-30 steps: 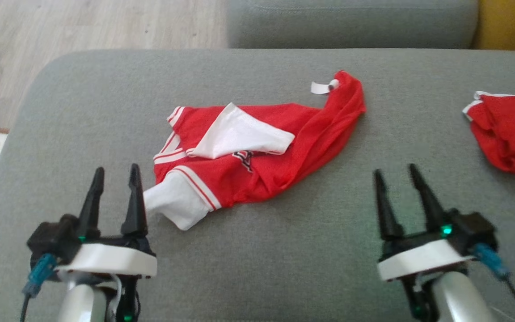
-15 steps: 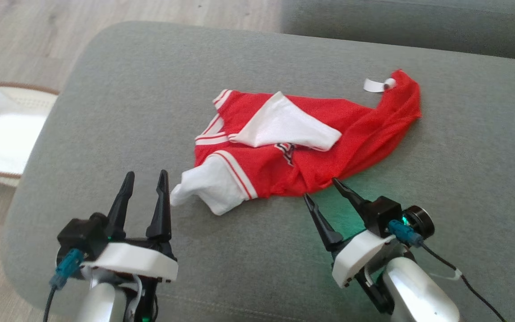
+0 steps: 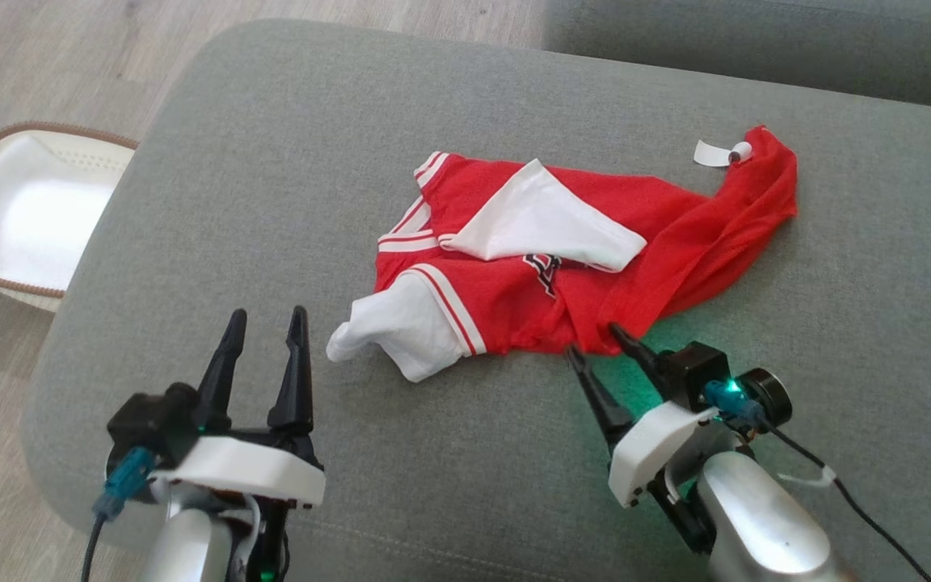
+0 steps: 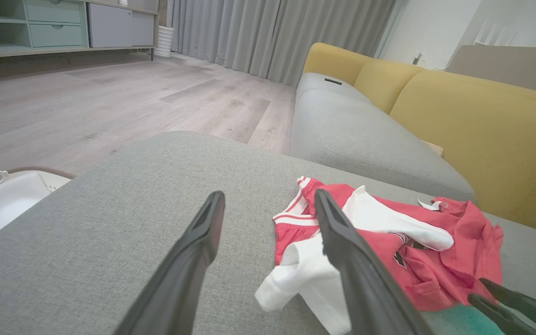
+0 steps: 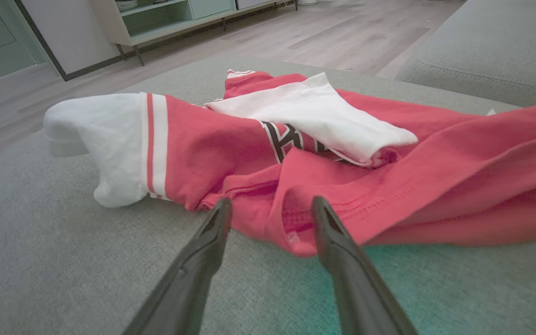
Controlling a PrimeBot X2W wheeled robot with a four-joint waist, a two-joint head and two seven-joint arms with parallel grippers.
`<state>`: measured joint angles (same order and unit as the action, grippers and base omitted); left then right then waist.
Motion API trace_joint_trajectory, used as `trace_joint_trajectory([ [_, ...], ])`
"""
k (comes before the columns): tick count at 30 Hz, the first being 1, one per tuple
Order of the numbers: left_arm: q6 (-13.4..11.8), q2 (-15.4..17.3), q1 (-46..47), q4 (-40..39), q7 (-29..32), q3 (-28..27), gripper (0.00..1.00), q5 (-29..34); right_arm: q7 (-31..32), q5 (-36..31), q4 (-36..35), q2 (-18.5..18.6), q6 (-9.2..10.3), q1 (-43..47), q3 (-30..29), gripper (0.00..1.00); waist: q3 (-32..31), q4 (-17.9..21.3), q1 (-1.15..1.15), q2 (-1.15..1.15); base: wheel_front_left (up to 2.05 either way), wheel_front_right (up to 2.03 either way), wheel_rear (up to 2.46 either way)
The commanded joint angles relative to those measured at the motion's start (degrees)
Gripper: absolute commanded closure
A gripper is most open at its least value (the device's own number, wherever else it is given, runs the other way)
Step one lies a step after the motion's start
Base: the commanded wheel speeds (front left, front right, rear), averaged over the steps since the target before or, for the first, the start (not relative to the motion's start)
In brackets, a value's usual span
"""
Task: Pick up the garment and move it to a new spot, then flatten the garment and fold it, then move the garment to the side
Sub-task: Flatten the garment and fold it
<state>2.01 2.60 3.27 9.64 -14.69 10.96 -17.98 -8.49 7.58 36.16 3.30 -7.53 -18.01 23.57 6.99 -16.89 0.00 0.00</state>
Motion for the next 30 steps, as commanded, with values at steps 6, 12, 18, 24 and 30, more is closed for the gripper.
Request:
trace_joint_trajectory([
  [6, -0.5, 0.3, 2.9, -1.7, -0.3, -1.9, 0.00, -0.3, -2.0, 0.4, 0.5, -0.4, 0.04, -3.2, -0.2, 1.00, -0.3, 1.8, 0.00, 0.00, 0.00, 0.00, 0.00],
  [12, -0.1, 0.3, 2.0, -1.7, -0.3, -3.3, 0.00, 0.3, -4.4, 0.3, -1.8, 0.0, 0.04, -2.2, -9.0, 1.00, -1.2, 6.4, 0.00, 0.00, 0.00, 0.00, 0.00],
  [18, 0.2, 0.3, 2.2, -1.8, -0.3, -3.6, 0.00, 0.7, -4.4, -1.4, -8.2, 3.5, 0.04, 2.8, -24.4, 1.00, -2.1, 11.6, 0.00, 0.00, 0.00, 0.00, 0.00],
  [24, 0.2, 0.3, 2.5, -1.6, -0.3, -3.1, 0.00, 0.6, -1.1, -5.4, -12.7, 3.8, 0.04, 6.1, -36.2, 1.00, -2.1, 13.8, 0.00, 0.00, 0.00, 0.00, 0.00],
  [30, 0.4, 0.3, 2.7, -1.1, -0.3, -3.1, 0.00, 0.6, 2.1, -9.9, -15.1, 1.1, 0.04, 7.6, -42.2, 0.96, -1.8, 14.2, 0.00, 0.00, 0.00, 0.00, 0.00],
])
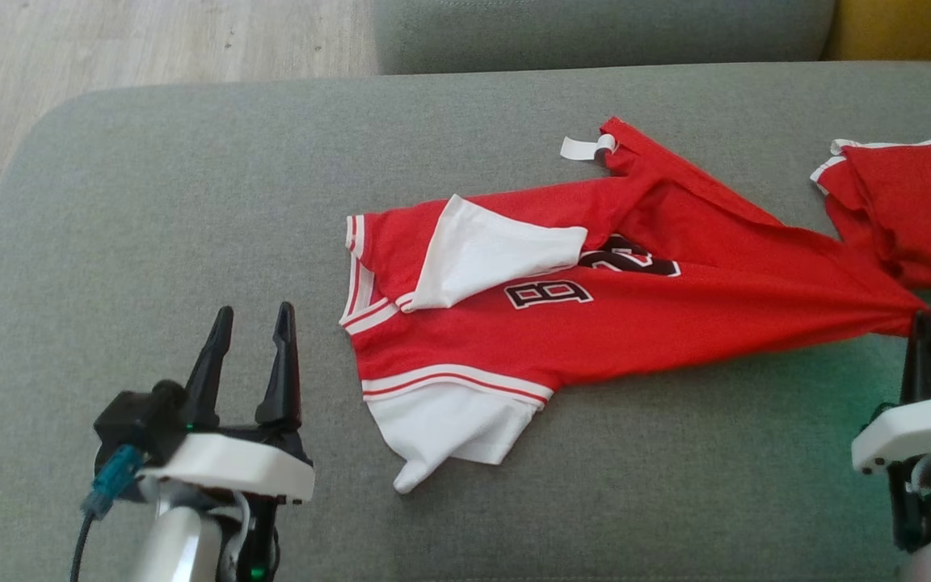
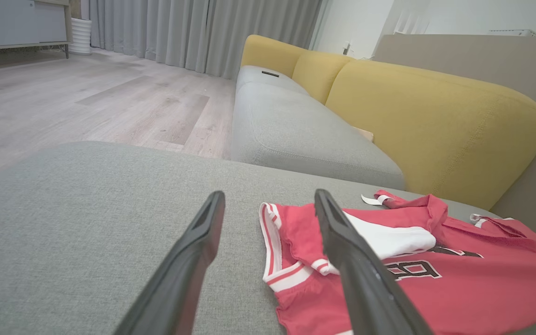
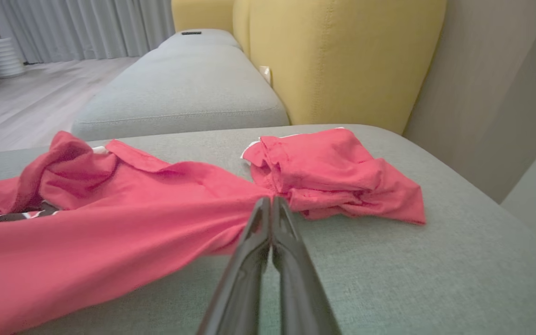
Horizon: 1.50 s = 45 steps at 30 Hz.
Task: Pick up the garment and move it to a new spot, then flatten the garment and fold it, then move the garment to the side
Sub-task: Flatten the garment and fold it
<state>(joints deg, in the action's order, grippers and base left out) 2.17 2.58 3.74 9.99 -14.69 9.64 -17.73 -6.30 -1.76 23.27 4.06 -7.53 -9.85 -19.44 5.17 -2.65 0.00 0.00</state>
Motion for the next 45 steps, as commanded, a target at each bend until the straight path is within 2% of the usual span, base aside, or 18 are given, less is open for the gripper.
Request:
trace_joint_trajectory([
  [1, 0.3, 0.3, 2.2, -1.3, -0.3, -1.7, 0.00, 0.4, 0.2, -1.1, -2.5, 0.0, 0.04, -0.5, 0.3, 0.10, 0.0, -0.1, 0.00, 0.00, 0.00, 0.00, 0.00],
  [2, 0.3, 0.3, 2.2, -1.2, -0.3, -1.7, 0.00, 0.4, 0.3, -1.4, -2.8, -0.3, 0.04, -0.4, -0.4, 0.00, 0.0, -0.1, 0.00, 0.00, 0.00, 0.00, 0.00],
  [7, 0.4, 0.3, 2.0, -0.7, -0.3, -1.3, 0.00, 0.3, -1.3, -1.2, -5.2, -1.1, 0.04, 0.3, -0.7, 0.00, -0.4, -0.5, 0.00, 0.00, 0.00, 0.00, 0.00],
  [12, 0.5, 0.3, 1.7, -0.5, -0.3, -1.1, 0.00, 0.5, -3.9, 3.8, -7.1, -1.2, 0.04, 2.0, 4.5, 0.00, -1.0, -0.8, 0.00, 0.00, 0.00, 0.00, 0.00],
  [16, 0.6, 0.3, 1.2, -0.4, -0.3, -1.3, 0.00, 0.6, -6.0, 9.8, -8.5, -1.2, 0.04, 4.6, 11.1, 0.00, -1.5, -0.8, 0.00, 0.00, 0.00, 0.00, 0.00],
  [19, 0.8, 0.3, 1.0, -0.3, -0.3, -1.0, 0.00, 0.5, -7.1, 11.7, -8.7, -1.2, 0.04, 6.9, 17.0, 0.00, -1.6, -0.8, 0.00, 0.00, 0.00, 0.00, 0.00],
  [27, 1.6, 0.3, 2.4, 2.4, -0.3, 0.6, 0.00, 0.4, -8.3, 13.9, -9.5, -1.2, 0.04, 6.1, 19.6, 0.00, -0.1, 0.3, 0.00, 0.00, 0.00, 0.00, 0.00],
  [33, 2.7, 0.6, 8.4, 13.3, 0.1, 2.0, 0.00, 2.8, -8.5, 13.0, -10.2, -1.2, 0.04, 4.6, 20.8, 0.00, 1.8, 2.2, 0.00, 0.00, 0.00, 0.00, 0.00],
  [38, 4.6, 1.3, 15.4, 22.9, 4.2, 4.5, 0.00, 1.0, -8.5, 12.9, -10.4, -1.2, 0.04, 4.0, 21.8, 0.00, 3.5, 4.0, 0.00, 0.00, 0.00, 0.00, 0.00],
  [45, 4.7, 3.0, 21.1, 32.9, 8.9, 5.6, 0.00, 0.8, -8.6, 12.8, -10.6, -1.2, 0.04, 3.6, 22.3, 0.00, 4.9, 5.7, 0.00, 0.00, 0.00, 0.00, 0.00],
])
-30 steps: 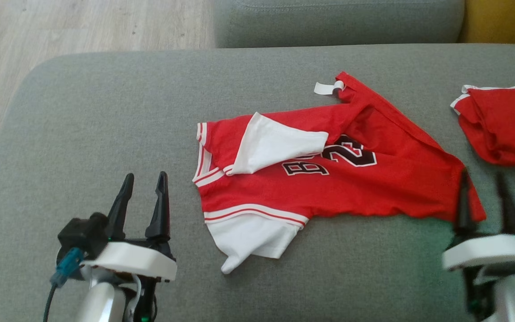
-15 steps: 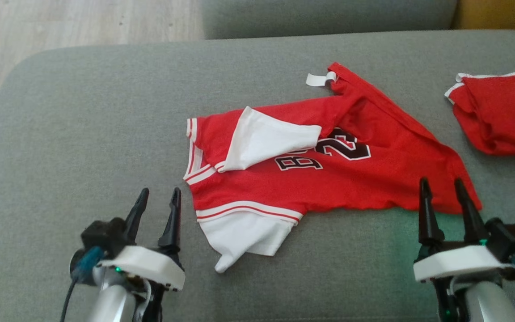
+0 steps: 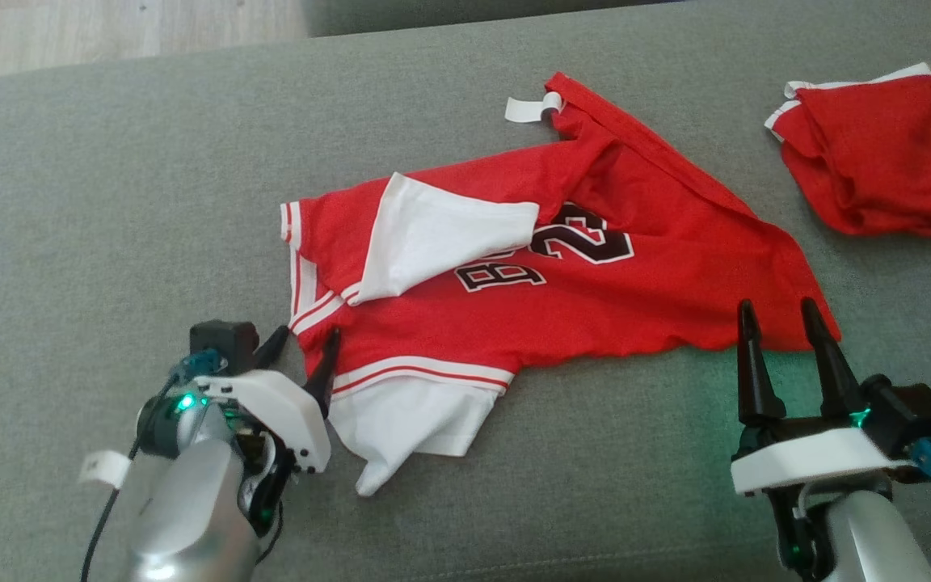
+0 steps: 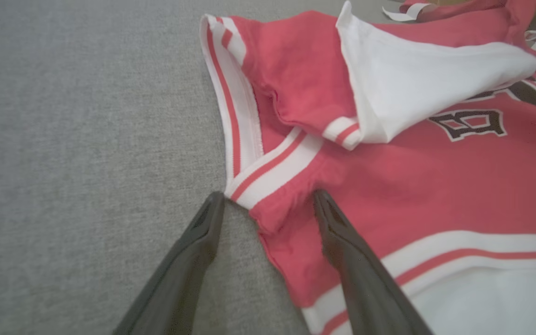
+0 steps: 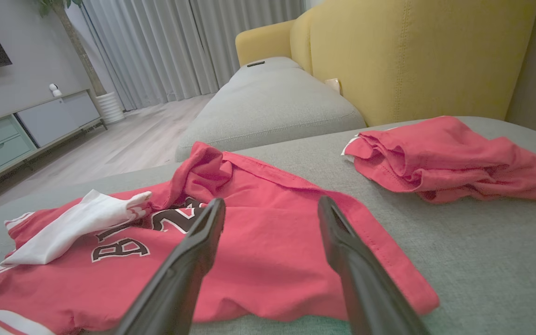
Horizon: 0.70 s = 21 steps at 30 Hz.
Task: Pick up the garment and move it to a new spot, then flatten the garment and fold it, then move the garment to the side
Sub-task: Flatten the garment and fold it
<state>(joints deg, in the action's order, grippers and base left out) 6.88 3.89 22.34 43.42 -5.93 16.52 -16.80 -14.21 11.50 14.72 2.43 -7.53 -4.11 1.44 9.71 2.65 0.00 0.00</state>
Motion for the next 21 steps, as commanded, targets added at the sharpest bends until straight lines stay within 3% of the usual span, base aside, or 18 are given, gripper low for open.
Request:
trace_joint_trajectory([
  [1, -0.3, 1.8, 3.0, 0.5, 0.6, -1.2, 0.00, -0.1, -0.6, -0.5, -2.1, 0.4, 0.04, -2.2, 1.5, 0.00, 0.5, 0.5, 0.00, 0.00, 0.00, 0.00, 0.00],
  [6, -0.6, 2.0, 4.9, 5.0, 2.7, -0.3, 0.00, 0.0, -0.7, -0.4, -2.2, 0.4, 0.04, -2.6, 1.9, 0.00, 1.0, 1.2, 0.00, 0.00, 0.00, 0.00, 0.00],
  [7, -0.4, 2.0, 5.2, 5.7, 3.3, 0.0, 0.06, -0.3, -0.7, -0.3, -2.2, 0.4, 0.04, -2.6, 2.0, 0.00, 1.1, 1.3, 0.00, 0.00, 0.00, 0.00, 0.00],
  [9, 0.0, 1.8, 5.8, 6.6, 4.2, 0.3, 1.00, -1.4, -0.7, -0.2, -2.3, 0.4, 0.04, -2.8, 2.3, 0.00, 1.3, 1.6, 0.00, 0.00, 0.00, 0.00, 0.00],
  [21, 0.5, 8.1, 15.9, 6.5, 0.6, 3.7, 1.00, 0.3, -0.8, 0.0, -3.0, 0.4, 0.04, -4.6, 3.3, 0.00, 4.2, 2.9, 0.00, 0.00, 0.00, 0.00, 0.00],
])
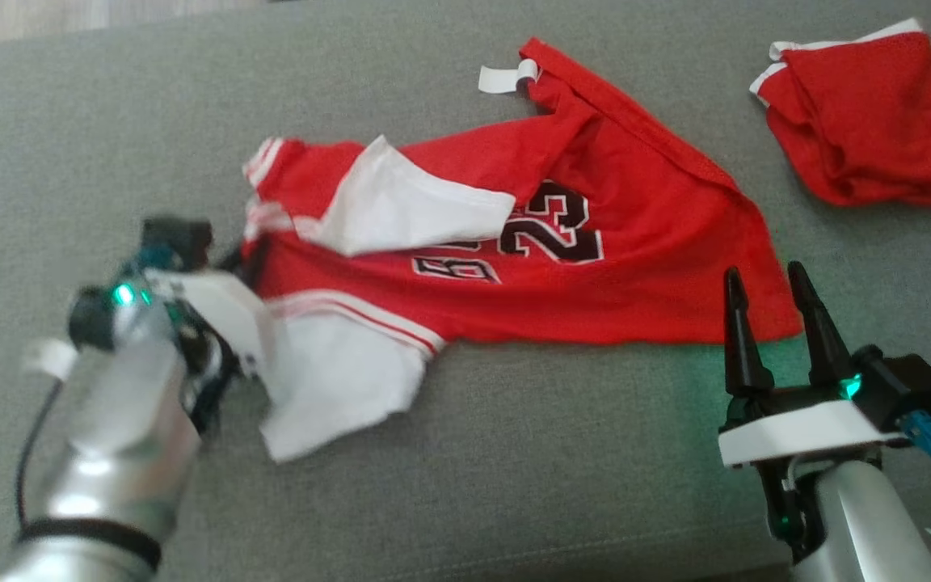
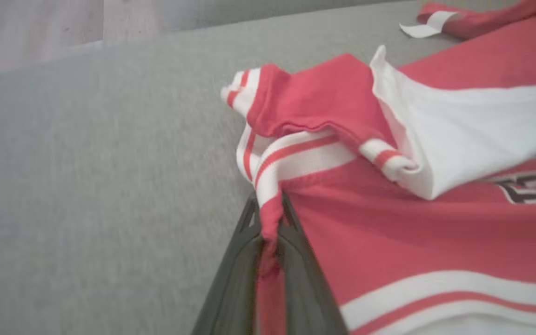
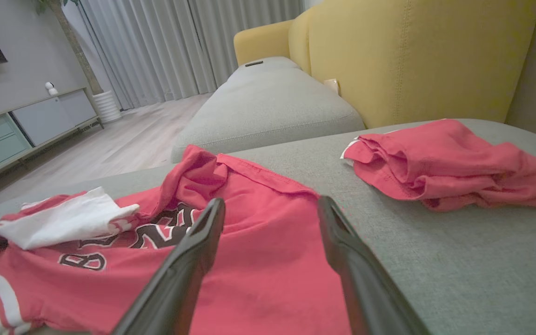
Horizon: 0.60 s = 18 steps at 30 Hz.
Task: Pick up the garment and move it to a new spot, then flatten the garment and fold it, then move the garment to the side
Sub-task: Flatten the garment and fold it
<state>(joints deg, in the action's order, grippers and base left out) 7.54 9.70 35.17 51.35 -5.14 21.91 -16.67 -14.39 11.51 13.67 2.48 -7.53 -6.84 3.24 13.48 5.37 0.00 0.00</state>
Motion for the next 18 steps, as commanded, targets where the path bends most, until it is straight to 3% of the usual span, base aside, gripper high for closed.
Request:
trace_joint_trajectory([
  [1, -0.1, 2.9, 4.3, -1.2, -0.1, -1.2, 1.00, 0.3, -0.6, 0.0, -2.0, 0.4, 0.04, -2.1, 1.6, 0.00, 0.8, 0.4, 0.00, 0.00, 0.00, 0.00, 0.00],
  [14, -0.1, 10.5, 17.4, 2.0, 0.8, 9.0, 1.00, -5.6, -0.6, 0.5, -2.8, 0.4, 0.04, -5.9, 3.2, 0.00, 5.5, 2.4, 0.00, 0.00, 0.00, 0.00, 0.00],
  [15, -0.1, 10.9, 18.1, 2.7, 0.1, 10.5, 0.00, -6.6, -0.6, 0.7, -2.7, 0.4, 0.04, -6.1, 3.2, 0.00, 5.5, 2.3, 0.00, 0.00, 0.00, 0.00, 0.00],
  [18, -0.1, 10.9, 18.2, 4.1, -2.4, 11.4, 0.00, -8.0, -0.6, 0.7, -2.5, 0.4, 0.04, -6.1, 3.0, 0.00, 5.1, 1.6, 0.00, 0.00, 0.00, 0.00, 0.00],
])
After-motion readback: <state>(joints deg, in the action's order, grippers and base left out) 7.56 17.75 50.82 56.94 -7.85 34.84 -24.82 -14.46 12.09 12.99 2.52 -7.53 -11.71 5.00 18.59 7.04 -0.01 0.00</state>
